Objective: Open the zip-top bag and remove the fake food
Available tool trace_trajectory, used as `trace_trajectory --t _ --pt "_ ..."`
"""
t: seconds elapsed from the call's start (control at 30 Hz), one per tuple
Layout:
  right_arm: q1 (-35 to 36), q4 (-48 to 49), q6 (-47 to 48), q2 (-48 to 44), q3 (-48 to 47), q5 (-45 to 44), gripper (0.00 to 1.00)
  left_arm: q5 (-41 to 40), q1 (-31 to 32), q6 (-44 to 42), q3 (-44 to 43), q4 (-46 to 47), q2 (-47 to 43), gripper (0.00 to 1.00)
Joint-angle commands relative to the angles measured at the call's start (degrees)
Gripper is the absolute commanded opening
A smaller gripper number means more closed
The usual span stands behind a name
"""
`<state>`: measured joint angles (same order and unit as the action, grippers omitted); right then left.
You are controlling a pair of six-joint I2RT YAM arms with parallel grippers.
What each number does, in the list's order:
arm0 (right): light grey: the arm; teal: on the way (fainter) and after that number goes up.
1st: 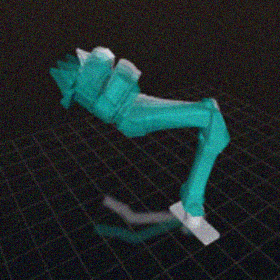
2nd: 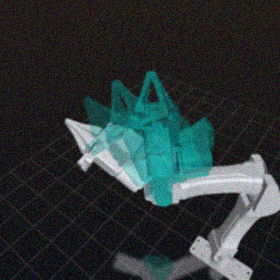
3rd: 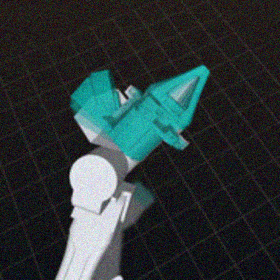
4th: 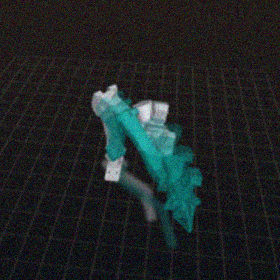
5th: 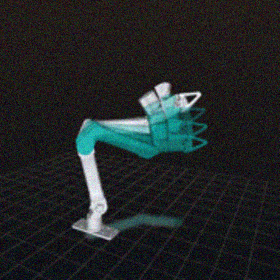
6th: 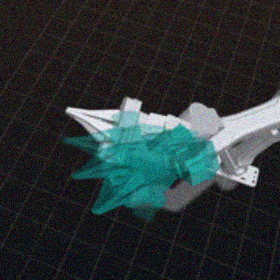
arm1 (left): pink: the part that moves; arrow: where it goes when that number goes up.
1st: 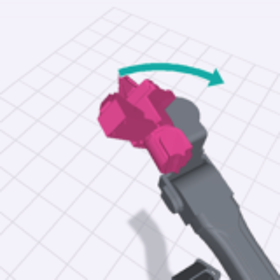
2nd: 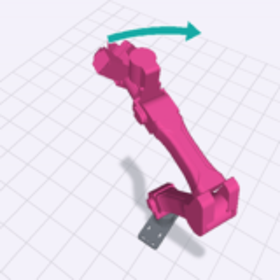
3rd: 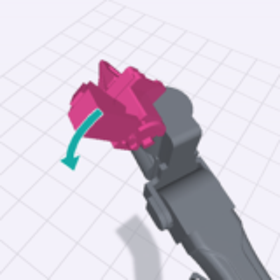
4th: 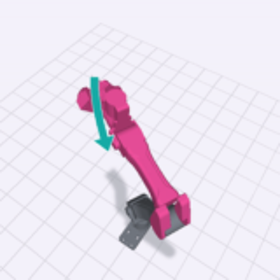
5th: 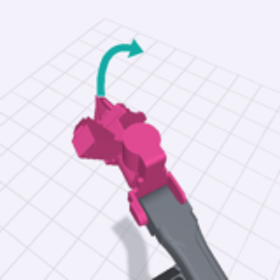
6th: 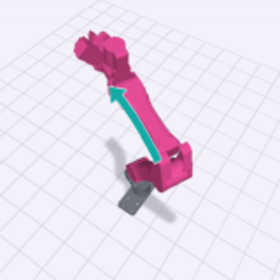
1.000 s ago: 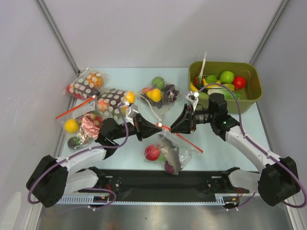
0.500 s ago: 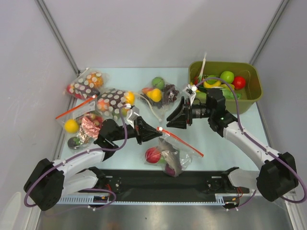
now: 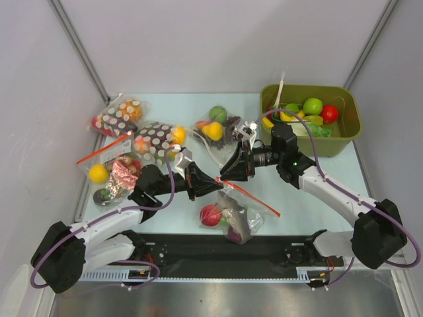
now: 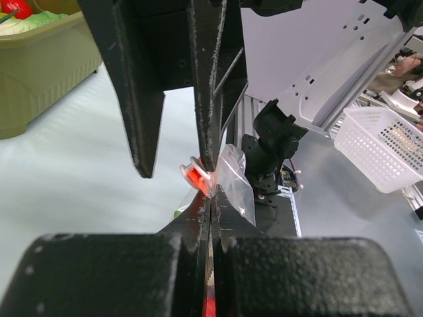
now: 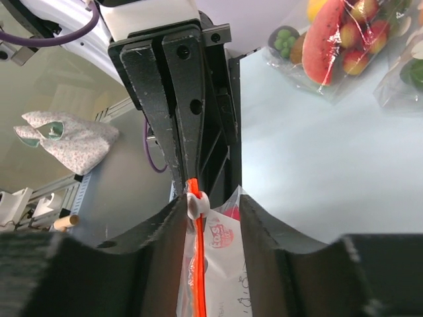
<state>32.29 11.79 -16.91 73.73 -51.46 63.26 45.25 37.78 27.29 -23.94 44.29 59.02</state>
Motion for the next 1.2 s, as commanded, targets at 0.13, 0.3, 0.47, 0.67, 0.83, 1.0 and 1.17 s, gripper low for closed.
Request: trace_trajectory --t 0.13,0.3,0.47,0.67,0.83,1.0,1.17 --pt "0.67 3.5 -0.85 0.44 -2.33 1.86 0.29 0.1 0.54 -2.24 -1.19 0.27 -1.02 0.0" --pt "0.84 3.41 -0.76 0.71 -2.24 3.7 0.21 -0.34 0.54 -2.33 -0.93 0.36 -1.19 0.0" --pt "0.93 1.92 0.12 1.06 -2.06 4.15 0.34 -0.17 0.54 -2.42 -1.1 0.18 -1.28 0.0" --pt "1.1 2.01 0.03 1.15 -2.24 4.94 0.38 -0.26 0.54 -2.5 -1.19 0.0 -1.19 0.0" --pt "1.37 2.18 -0.23 1.67 -2.33 5.55 0.36 -0.34 0.63 -2.59 -1.19 -0.08 -1.19 0.0" --pt "1.98 3.24 -0.85 2.47 -2.41 6.26 0.32 -0.52 0.63 -2.77 -1.19 -0.35 -1.11 0.0" --pt "1.9 3.5 -0.85 1.94 -2.33 5.82 0.19 -0.61 0.63 -2.94 -1.1 -0.61 -1.28 0.0"
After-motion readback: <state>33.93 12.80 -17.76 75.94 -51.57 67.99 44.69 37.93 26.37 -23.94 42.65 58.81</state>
